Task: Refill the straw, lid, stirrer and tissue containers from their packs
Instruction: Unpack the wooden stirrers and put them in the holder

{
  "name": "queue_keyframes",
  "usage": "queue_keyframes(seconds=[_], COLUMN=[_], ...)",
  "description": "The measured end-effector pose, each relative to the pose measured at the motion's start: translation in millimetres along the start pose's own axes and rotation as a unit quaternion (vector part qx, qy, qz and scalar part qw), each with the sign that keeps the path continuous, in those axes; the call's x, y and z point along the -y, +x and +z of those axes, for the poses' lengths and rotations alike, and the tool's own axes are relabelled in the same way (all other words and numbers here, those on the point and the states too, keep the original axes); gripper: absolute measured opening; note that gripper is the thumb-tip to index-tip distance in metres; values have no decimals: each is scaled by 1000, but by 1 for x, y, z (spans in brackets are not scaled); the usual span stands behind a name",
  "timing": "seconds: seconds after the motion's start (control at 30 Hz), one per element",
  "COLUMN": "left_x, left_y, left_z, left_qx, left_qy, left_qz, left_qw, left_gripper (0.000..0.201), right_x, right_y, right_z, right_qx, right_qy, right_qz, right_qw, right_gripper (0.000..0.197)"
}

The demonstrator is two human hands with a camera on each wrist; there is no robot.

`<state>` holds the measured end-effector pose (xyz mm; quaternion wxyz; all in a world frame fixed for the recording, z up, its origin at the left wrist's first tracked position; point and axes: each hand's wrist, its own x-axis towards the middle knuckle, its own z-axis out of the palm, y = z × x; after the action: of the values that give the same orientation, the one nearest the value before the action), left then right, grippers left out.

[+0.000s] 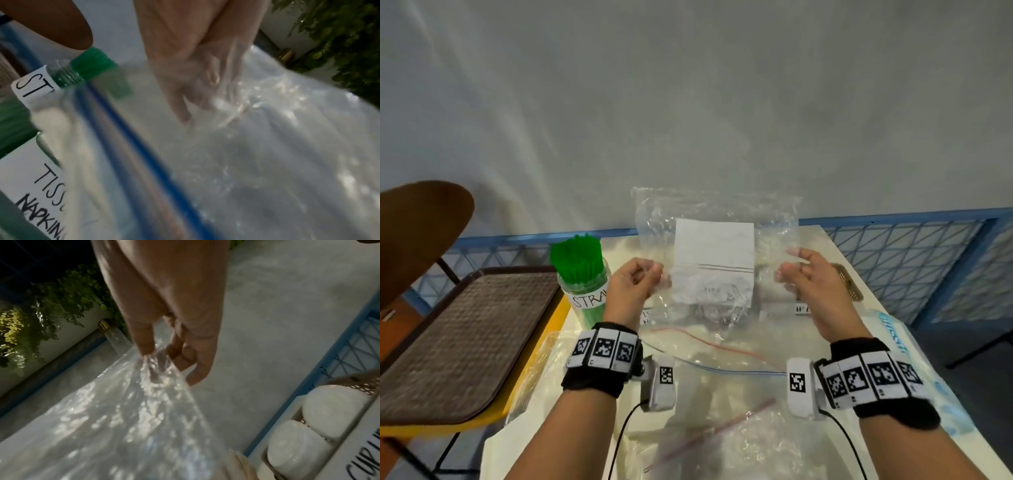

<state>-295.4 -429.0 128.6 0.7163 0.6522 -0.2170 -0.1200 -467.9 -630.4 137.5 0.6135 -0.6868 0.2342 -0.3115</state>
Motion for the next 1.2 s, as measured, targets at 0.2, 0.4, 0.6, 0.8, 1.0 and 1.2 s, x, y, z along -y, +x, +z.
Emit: queue_keyframes(seconds=[0.2, 0.4, 0.6, 0.8, 1.0, 1.2], left_x=[3, 1, 11, 40, 85, 111], left_y=[-1, -15, -61, -148, -234, -264], left_z=[0, -5, -28, -47, -42, -38], left_qx=[30, 111, 43, 65, 96, 97], left_qy=[162, 47, 101, 143, 266, 464], left_qz=[55, -61, 15, -74, -143, -181], left_qw=[985, 991, 994, 985, 949, 862], left_gripper=[15, 23, 29, 34, 32, 40], right_x=[-14, -5, -22, -73, -127, -158], right_y=[-13, -36, -64, -112, -152, -154], right_z=[-3, -1, -7, -29, -50, -46], right_qx=[-47, -2, -52, 108, 291, 382], right_qy=[-108, 88, 4, -214, -349, -435], right_qz=[23, 113, 61, 18, -33, -53], right_qw=[993, 990, 997, 971, 890, 814], right_gripper=[25, 26, 35, 31, 39, 47])
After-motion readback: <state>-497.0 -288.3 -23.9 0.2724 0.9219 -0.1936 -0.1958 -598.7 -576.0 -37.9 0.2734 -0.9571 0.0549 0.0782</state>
